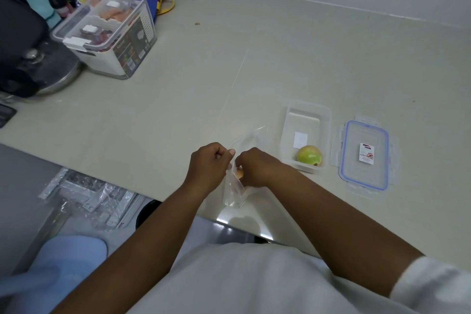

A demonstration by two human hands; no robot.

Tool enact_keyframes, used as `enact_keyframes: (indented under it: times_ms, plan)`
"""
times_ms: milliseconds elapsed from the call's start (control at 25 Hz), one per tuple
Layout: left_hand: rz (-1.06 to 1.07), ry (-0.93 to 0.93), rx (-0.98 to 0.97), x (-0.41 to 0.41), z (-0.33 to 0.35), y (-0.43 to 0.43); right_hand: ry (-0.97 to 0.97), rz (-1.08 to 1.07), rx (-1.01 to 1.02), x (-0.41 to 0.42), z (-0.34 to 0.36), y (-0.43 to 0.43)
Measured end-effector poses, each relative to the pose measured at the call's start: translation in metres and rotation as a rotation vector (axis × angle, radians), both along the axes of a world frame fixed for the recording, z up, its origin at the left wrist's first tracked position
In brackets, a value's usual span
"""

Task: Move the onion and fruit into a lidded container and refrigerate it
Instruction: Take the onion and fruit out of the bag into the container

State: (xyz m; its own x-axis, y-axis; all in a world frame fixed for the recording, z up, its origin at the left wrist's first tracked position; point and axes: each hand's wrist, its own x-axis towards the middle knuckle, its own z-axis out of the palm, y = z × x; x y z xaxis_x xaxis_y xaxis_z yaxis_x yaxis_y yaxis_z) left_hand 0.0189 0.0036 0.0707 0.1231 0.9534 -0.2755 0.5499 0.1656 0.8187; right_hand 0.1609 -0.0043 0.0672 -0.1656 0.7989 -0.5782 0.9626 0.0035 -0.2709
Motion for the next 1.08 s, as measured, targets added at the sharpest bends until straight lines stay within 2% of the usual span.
enact_keyframes:
  times_ms: [120,240,320,400,480,520,560,640,720,800,880,1000,1080]
  plan:
    - [-0.006,0.015,0.001,-0.002,-0.003,-0.003,-0.006,0.028,-0.017,-0.006,-0.008,0.002]
    - [0.01,0.017,-0.002,-0.003,-0.005,-0.001,0.044,-0.014,0.097,0.002,-0.003,-0.006]
    - [0.025,-0.002,-0.015,-0.002,-0.006,0.002,0.136,-0.06,0.252,0.018,0.013,-0.011]
    - [0.04,-0.022,-0.028,-0.002,-0.007,0.005,0.333,-0.153,0.445,0.04,0.035,-0.021]
    - [0.053,-0.032,-0.036,-0.001,-0.007,0.006,0.527,-0.349,0.66,0.068,0.046,-0.026]
    - [0.061,-0.038,-0.04,0.0,-0.007,0.007,0.548,-0.473,0.734,0.082,0.044,-0.024]
    - [0.066,-0.041,-0.046,0.001,-0.007,0.008,0.504,-0.598,0.765,0.096,0.039,-0.018]
    - [0.063,-0.036,-0.054,0.002,-0.007,0.007,0.256,-0.734,0.68,0.123,0.019,0.002]
    - [0.06,-0.035,-0.058,0.003,-0.006,0.006,0.033,-0.697,0.47,0.14,-0.006,0.017]
    - [0.061,-0.034,-0.06,0.001,-0.005,0.006,-0.05,-0.617,0.317,0.147,-0.025,0.024]
    - [0.066,-0.034,-0.07,0.0,-0.005,0.007,-0.068,-0.578,0.251,0.149,-0.035,0.027]
    - [0.078,-0.05,-0.091,-0.002,-0.004,0.007,-0.101,-0.569,0.284,0.144,-0.035,0.02]
    - [0.085,-0.075,-0.102,-0.004,-0.004,0.007,-0.07,-0.524,0.481,0.131,-0.03,0.004]
